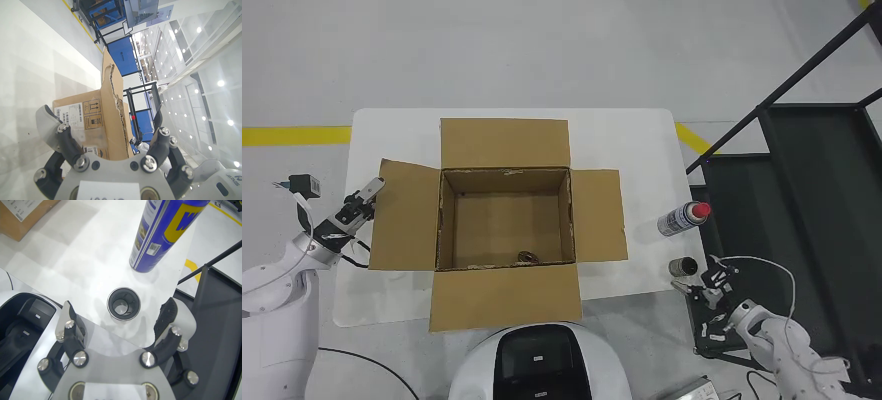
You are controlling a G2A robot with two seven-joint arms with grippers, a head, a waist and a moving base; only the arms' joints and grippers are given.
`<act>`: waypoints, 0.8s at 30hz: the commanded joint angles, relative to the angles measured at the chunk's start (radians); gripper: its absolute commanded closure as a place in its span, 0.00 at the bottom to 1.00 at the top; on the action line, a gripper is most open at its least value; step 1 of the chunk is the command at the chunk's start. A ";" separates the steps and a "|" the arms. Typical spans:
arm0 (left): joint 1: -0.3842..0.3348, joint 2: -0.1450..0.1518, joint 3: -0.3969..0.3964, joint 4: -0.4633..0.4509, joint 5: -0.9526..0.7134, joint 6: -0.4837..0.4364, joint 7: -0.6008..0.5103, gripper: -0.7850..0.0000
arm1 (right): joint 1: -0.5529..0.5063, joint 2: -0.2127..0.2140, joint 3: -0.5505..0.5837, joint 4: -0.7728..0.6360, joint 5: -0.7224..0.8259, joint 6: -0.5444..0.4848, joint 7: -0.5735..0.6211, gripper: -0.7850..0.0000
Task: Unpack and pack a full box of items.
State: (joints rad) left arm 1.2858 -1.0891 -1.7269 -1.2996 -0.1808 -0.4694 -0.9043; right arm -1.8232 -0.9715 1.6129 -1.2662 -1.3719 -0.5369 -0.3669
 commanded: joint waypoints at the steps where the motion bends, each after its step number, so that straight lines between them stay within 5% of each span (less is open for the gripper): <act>1: 0.000 0.000 0.000 0.000 0.000 0.000 0.000 0.00 | 0.019 -0.002 -0.012 0.015 -0.005 0.002 0.002 0.00; 9: 0.000 0.000 0.000 0.000 0.000 0.000 0.000 0.00 | 0.081 -0.007 -0.039 0.073 -0.024 0.013 0.002 0.00; 13: 0.000 0.000 0.000 0.000 0.000 0.000 0.000 0.00 | 0.079 -0.011 -0.057 0.080 -0.032 0.021 -0.005 0.24; 15: 0.000 0.000 0.000 0.000 0.000 0.000 0.000 0.00 | 0.084 -0.013 -0.067 0.085 -0.037 0.027 -0.005 0.14; 21: 0.000 0.000 0.000 0.000 0.000 0.000 0.000 0.00 | 0.109 -0.020 -0.081 0.125 -0.021 0.044 -0.010 0.11; 22: 0.000 0.000 0.000 0.000 0.000 0.000 0.000 0.00 | 0.113 -0.020 -0.083 0.130 -0.021 0.045 -0.012 0.18; 24: 0.000 0.000 0.000 0.000 0.000 0.000 0.000 0.00 | 0.118 -0.021 -0.085 0.137 -0.024 0.046 -0.018 0.58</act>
State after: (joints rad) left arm 1.2858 -1.0891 -1.7269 -1.2996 -0.1808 -0.4694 -0.9043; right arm -1.7075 -0.9920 1.5289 -1.1326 -1.3935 -0.4911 -0.3817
